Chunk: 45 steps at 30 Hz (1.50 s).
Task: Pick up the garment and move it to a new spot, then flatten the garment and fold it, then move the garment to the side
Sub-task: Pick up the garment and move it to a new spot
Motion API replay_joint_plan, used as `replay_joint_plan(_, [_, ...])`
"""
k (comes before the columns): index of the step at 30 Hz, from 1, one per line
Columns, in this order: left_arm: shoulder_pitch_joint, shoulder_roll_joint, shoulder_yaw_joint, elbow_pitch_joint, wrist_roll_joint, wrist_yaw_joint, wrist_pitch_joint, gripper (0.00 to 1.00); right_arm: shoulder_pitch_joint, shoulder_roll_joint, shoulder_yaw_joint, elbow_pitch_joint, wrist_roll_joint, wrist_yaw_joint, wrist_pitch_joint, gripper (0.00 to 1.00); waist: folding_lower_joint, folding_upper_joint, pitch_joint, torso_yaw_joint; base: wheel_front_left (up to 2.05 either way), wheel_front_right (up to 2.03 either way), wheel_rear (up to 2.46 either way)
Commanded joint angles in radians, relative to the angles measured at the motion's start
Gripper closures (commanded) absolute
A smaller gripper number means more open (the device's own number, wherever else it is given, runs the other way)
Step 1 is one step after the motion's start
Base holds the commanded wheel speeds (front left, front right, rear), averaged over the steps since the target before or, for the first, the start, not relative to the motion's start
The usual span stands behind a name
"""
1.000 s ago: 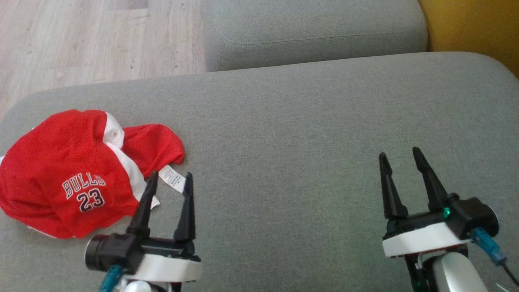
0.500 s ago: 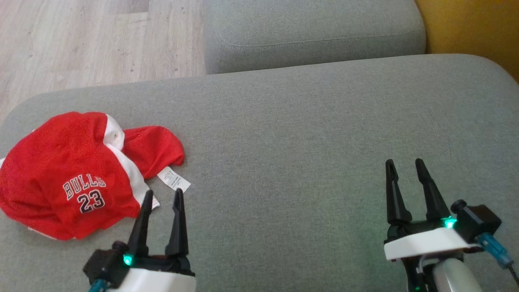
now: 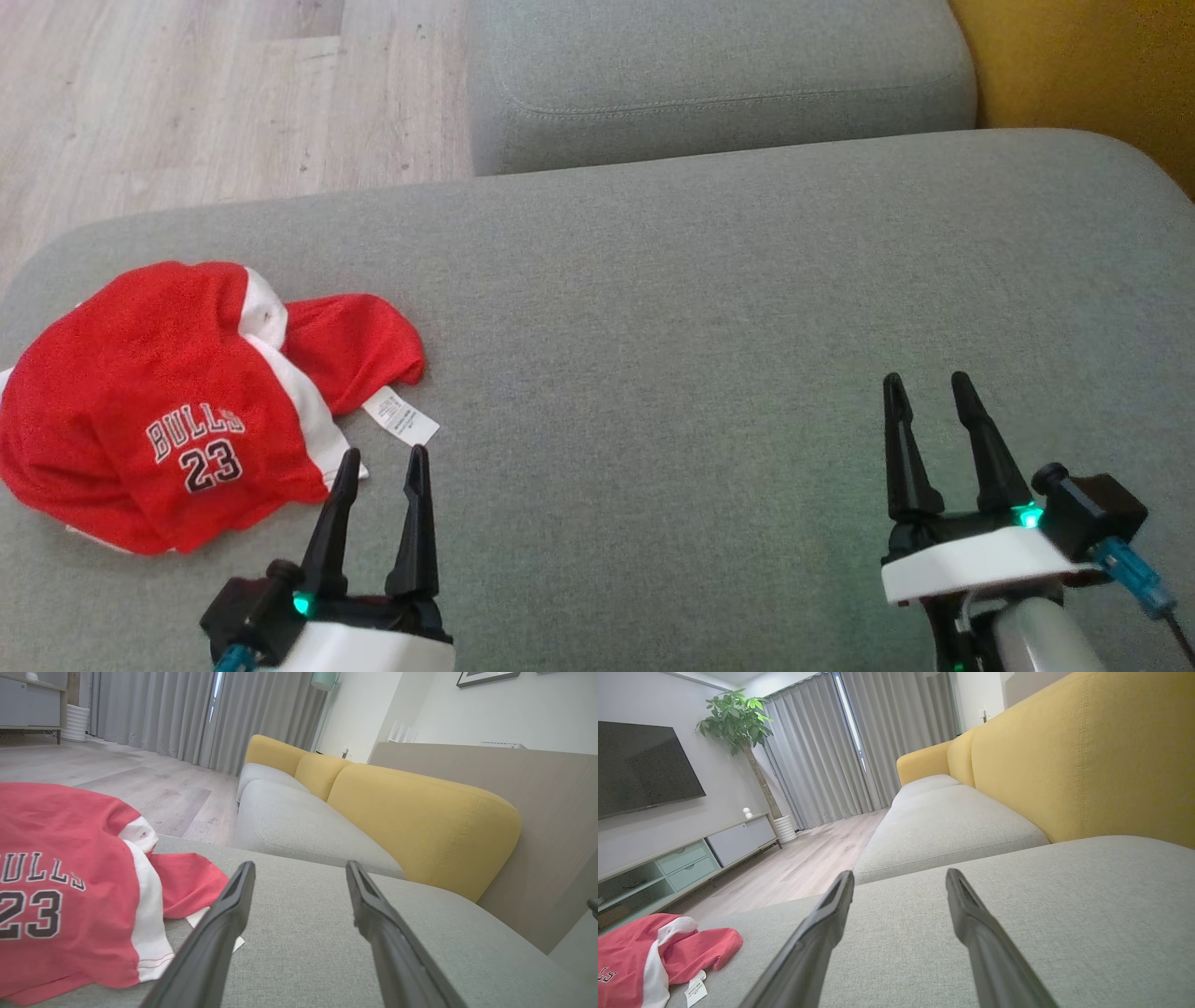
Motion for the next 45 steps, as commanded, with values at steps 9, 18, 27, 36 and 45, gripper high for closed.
replay_joint_plan(9, [-0.035, -0.003, 0.051, -0.019, 0.012, 0.008, -0.01, 0.0, -0.017, -0.008, 0.063, -0.028, -0.009, 0.008, -0.011, 0.0, 0.0, -0.0001, -0.011, 0.045, 0.0, 0.0, 0.0])
replay_joint_plan(18, [-0.021, -0.003, 0.074, -0.016, 0.029, 0.018, -0.01, 0.0, -0.002, -0.008, 0.12, -0.025, 0.001, 0.008, -0.011, 0.0, 0.0, -0.0001, -0.031, 0.152, 0.0, 0.0, 0.0])
replay_joint_plan(27, [0.0, -0.003, 0.112, -0.017, 0.047, 0.021, -0.01, 0.0, 0.011, -0.008, 0.163, -0.026, 0.017, 0.008, -0.011, 0.0, 0.0, -0.0001, -0.049, 0.265, 0.0, 0.0, 0.0])
replay_joint_plan(36, [0.01, -0.003, 0.133, -0.015, 0.057, 0.021, -0.01, 0.0, 0.026, -0.008, 0.212, -0.036, 0.011, 0.008, -0.011, 0.0, 0.0, -0.0001, -0.056, 0.343, 0.0, 0.0, 0.0])
replay_joint_plan(45, [0.014, -0.003, 0.163, -0.014, 0.061, 0.022, -0.01, 0.0, 0.024, -0.008, 0.214, -0.04, 0.019, 0.008, -0.011, 0.0, 0.0, -0.0001, -0.049, 0.356, 0.0, 0.0, 0.0])
